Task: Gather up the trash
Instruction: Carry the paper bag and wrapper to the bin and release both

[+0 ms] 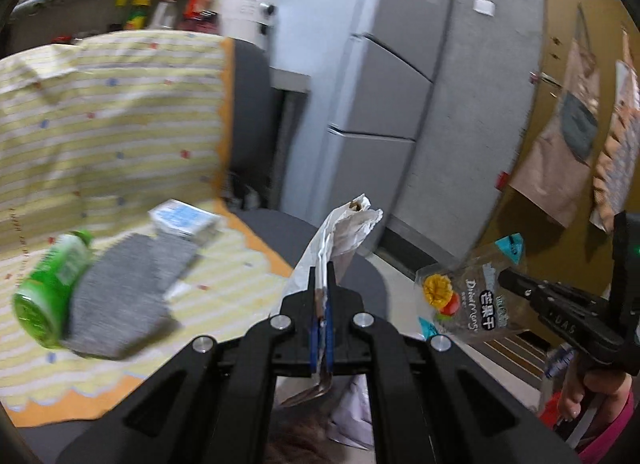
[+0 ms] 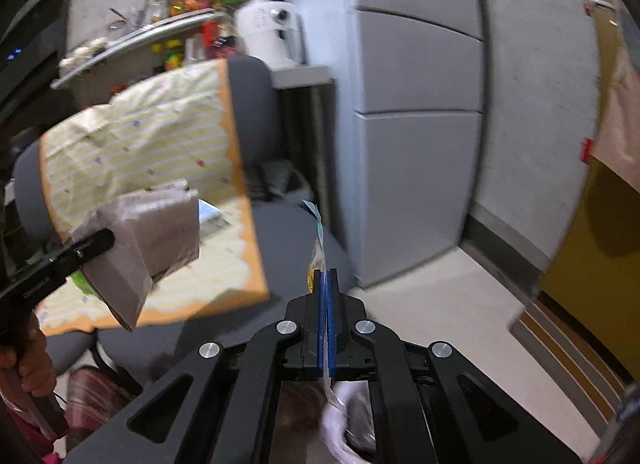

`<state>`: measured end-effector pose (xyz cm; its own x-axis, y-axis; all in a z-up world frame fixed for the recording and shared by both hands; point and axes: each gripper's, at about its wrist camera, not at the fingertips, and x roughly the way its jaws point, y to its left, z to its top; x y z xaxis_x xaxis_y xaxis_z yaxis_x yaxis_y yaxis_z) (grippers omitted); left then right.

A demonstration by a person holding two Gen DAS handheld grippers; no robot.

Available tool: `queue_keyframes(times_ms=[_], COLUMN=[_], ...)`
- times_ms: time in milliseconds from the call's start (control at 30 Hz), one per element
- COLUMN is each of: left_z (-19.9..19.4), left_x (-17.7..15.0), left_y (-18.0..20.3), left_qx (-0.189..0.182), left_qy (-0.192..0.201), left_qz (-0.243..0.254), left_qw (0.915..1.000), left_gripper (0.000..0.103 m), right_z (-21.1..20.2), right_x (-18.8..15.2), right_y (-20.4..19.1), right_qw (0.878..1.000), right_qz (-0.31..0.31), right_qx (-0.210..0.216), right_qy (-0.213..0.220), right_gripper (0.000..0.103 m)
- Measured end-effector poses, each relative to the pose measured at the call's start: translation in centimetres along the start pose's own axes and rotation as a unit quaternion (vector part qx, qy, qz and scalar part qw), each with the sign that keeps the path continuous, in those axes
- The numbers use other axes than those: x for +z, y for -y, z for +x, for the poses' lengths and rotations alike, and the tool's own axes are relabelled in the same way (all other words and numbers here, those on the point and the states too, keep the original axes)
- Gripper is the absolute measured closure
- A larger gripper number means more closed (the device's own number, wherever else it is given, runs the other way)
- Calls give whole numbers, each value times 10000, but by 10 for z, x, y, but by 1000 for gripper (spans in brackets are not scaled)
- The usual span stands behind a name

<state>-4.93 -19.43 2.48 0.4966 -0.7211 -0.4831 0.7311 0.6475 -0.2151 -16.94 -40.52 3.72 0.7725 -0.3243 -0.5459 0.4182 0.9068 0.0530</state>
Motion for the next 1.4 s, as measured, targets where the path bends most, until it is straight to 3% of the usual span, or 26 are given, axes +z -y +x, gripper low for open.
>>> queue_keyframes(times_ms=[200, 433, 567, 867, 1067, 1233, 1400], left_z=[17, 29, 35, 43, 52, 71, 100], left_x=[-14, -21, -23, -31, -36, -40, -48], left_y=[40, 56, 56, 64, 87, 117, 147], left_qx=[-352, -384, -356, -562, -827, -1132, -1471], left_qy=[-224, -440, -545, -737, -861, -1025, -1396], left_qz=[246, 349, 364, 422, 674, 921, 1158], left_qw=[9988, 9977, 9972, 9948, 9906, 9840, 9723], left_gripper=[103, 103, 103, 103, 103, 103, 103], right_z=[11, 51, 61, 31, -7, -34, -41], right_x=[-42, -75, -83, -62, -37, -24, -22], right_y=[49, 86, 100, 107, 105, 107, 118], right_qw=[9967, 9875, 9837, 9883, 9905, 9906, 9896], right_qz=[429, 868, 1073, 1133, 1217, 1155, 1172], right_qx=[-419, -609, -661, -741, -645, -634, -679], right_qy=[-542, -1165, -1281, -705, -44, 366, 491], right_gripper=[100, 97, 86, 86, 86, 84, 84])
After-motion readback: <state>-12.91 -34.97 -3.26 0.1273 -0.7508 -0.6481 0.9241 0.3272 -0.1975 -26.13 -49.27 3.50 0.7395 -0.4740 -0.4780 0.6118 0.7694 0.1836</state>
